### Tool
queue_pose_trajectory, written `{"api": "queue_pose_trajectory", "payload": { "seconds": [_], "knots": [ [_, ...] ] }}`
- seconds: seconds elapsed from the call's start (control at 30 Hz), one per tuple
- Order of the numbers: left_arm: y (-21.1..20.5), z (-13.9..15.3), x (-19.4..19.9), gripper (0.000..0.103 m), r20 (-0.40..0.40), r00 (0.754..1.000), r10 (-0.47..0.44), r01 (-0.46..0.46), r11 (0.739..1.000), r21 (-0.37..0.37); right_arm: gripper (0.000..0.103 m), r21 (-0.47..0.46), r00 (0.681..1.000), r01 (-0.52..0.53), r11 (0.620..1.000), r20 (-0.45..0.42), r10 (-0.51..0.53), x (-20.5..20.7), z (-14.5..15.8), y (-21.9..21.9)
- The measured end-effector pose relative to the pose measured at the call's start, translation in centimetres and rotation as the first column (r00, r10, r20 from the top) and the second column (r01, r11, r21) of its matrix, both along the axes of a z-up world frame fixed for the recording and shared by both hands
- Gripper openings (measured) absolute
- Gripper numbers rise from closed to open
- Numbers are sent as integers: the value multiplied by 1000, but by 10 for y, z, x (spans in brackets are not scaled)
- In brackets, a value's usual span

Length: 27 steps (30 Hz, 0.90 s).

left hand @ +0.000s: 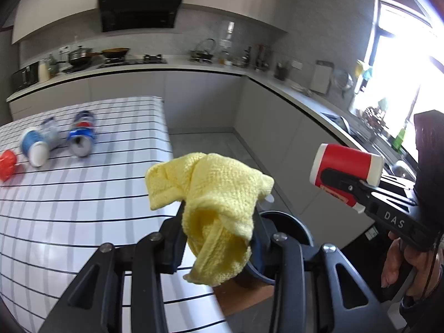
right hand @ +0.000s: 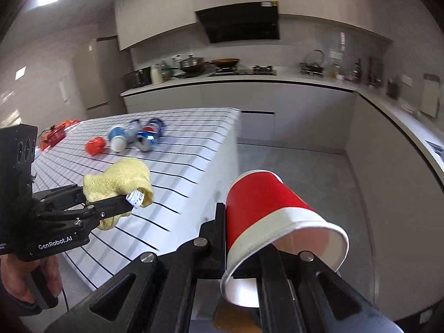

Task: Collect trash
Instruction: 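Carry the red cup and yellow cloth over the black bin and release both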

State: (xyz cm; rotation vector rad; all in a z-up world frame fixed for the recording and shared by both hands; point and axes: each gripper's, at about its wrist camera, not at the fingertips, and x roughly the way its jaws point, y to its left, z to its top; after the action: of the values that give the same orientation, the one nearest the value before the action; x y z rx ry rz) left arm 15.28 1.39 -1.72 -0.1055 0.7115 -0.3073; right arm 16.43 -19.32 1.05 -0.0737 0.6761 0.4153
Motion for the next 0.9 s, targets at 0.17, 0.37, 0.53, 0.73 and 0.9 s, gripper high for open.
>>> {"api": "queue_pose_trajectory", "payload": {
  "seconds": [0.17, 0.37, 0.53, 0.73, 0.9],
  "knots": [
    [-46, -8, 3, 40, -21, 998, -51, 51, 999, 6, 2, 0, 999, 48, 999, -20, -48, -5, -3, -52],
    [-89, -24, 6, 40, -58, 993, -104, 105, 994, 8, 2, -5, 998, 33, 999, -58, -33, -8, -18, -100],
    [-121, -42, 8, 40, -97, 984, -150, 151, 989, 1, 2, -17, 995, -32, 999, -100, 30, -7, -37, -131],
    [-144, -78, 24, 40, -146, 964, -221, 225, 974, 14, 2, -58, 974, -150, 987, -178, 138, 16, -75, -157],
    [-155, -98, 32, 40, -171, 953, -251, 259, 965, 27, 2, -77, 942, -255, 964, -244, 230, 37, -108, -164]
  ]
}}
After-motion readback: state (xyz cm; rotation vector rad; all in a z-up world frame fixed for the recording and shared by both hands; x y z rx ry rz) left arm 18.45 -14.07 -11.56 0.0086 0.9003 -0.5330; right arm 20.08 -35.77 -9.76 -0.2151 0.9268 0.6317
